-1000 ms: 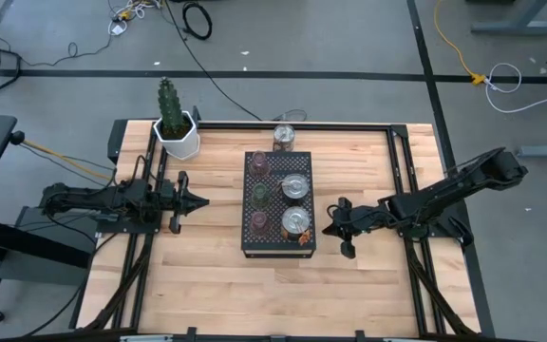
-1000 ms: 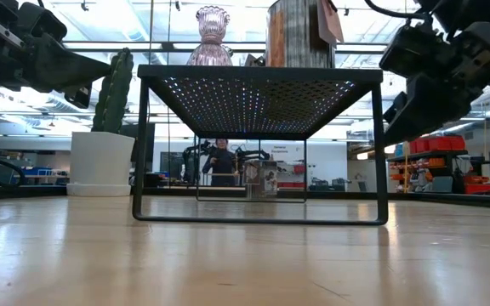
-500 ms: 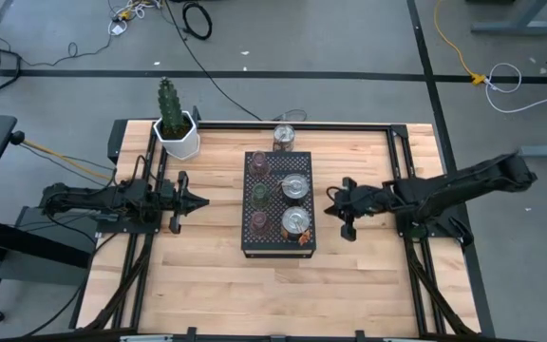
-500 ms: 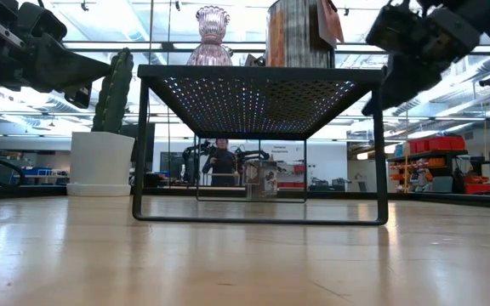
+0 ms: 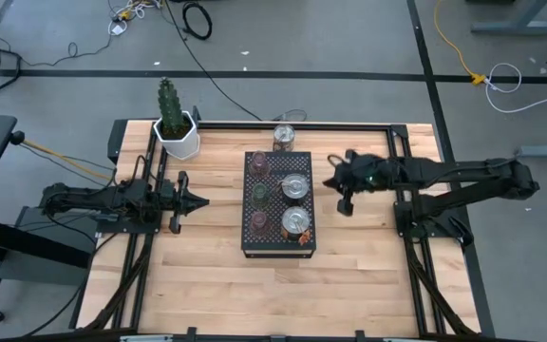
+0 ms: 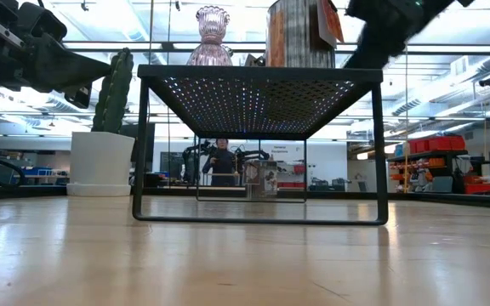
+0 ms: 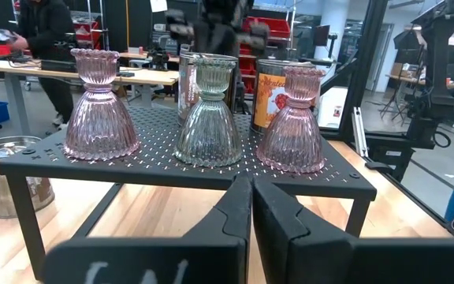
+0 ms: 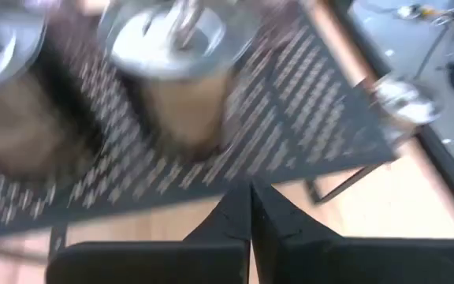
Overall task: Pick & Place candle stick holders
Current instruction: Put the brown scented candle on the shelf
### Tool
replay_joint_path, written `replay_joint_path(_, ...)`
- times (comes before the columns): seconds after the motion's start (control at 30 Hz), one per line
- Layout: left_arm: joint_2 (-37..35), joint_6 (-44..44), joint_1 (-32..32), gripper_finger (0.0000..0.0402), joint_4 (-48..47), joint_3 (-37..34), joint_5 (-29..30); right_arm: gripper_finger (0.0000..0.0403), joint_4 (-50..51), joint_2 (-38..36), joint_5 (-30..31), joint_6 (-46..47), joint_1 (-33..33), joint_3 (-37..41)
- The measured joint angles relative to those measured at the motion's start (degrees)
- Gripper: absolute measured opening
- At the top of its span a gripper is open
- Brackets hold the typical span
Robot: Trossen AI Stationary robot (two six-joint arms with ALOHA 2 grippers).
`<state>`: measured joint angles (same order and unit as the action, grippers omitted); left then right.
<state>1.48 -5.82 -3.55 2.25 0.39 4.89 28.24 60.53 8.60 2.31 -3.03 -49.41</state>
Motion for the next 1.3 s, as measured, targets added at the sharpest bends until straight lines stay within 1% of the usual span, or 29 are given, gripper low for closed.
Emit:
replay_joint_path(0.2,0.0,-0.02,0.0,0.0018,0.02,0.01,0.0,0.0002,0.2,0.0,0.0,-0.06,-4.86,-5.28)
replay_joint_path(0.47,0.0,-0.01,0.0,0.0018,0.02,0.02,0.0,0.0006,0.06,0.15,0.0,-7.96,-10.99,-11.26)
replay_joint_path(0.7,0.0,-0.02,0.0,0.0018,0.02,0.01,0.0,0.0009,1.94,1.45,-0.5,-9.46,-14.82,-17.05)
replay_joint_path(0.9,0.0,0.0,-0.02,0.0018,-0.01,0.02,0.0,0.0011,6.94,7.48,-0.54,-11.8,-16.45,-26.33)
replay_joint_path(1.03,0.0,-0.02,-0.02,0.0018,0.02,-0.01,0.0,0.0011,7.11,12.85,-0.51,-11.7,-17.05,-31.59)
replay_joint_path(1.3,0.0,0.0,-0.01,0.0018,0.01,0.02,0.0,0.0011,7.13,20.61,-0.63,-11.63,-19.62,-37.33)
